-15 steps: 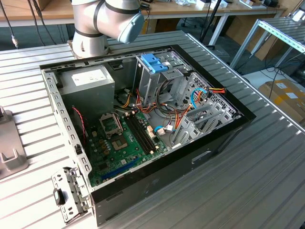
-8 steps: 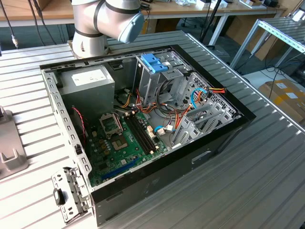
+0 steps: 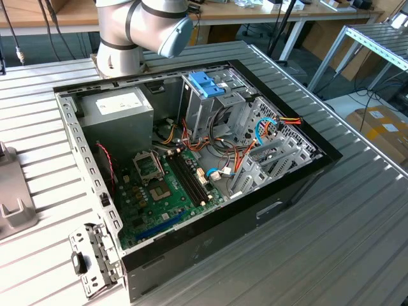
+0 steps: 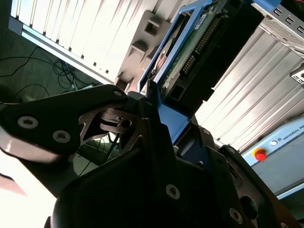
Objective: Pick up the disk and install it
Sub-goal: 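Pick up the disk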
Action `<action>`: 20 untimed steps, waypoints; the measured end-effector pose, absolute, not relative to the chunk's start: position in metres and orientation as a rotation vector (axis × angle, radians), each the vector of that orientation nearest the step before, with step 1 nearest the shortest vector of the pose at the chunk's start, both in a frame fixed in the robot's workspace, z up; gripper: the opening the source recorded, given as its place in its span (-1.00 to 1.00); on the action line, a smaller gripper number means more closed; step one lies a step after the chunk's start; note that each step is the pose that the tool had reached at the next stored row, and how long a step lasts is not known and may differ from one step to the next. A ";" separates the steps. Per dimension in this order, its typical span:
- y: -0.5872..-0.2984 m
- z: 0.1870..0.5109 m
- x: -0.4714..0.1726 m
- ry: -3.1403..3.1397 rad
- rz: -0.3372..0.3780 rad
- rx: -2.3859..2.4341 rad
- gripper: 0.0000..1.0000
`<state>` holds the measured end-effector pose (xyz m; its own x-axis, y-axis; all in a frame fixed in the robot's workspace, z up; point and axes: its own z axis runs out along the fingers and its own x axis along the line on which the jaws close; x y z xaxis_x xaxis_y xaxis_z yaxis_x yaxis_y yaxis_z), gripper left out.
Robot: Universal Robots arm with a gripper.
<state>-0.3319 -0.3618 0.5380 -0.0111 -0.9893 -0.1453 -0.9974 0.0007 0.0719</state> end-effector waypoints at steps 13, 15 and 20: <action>-0.362 0.538 -0.324 2.184 0.238 -2.171 -0.25; -0.362 0.538 -0.322 2.184 0.238 -2.171 -0.25; -0.362 0.538 -0.319 2.184 0.238 -2.171 -0.25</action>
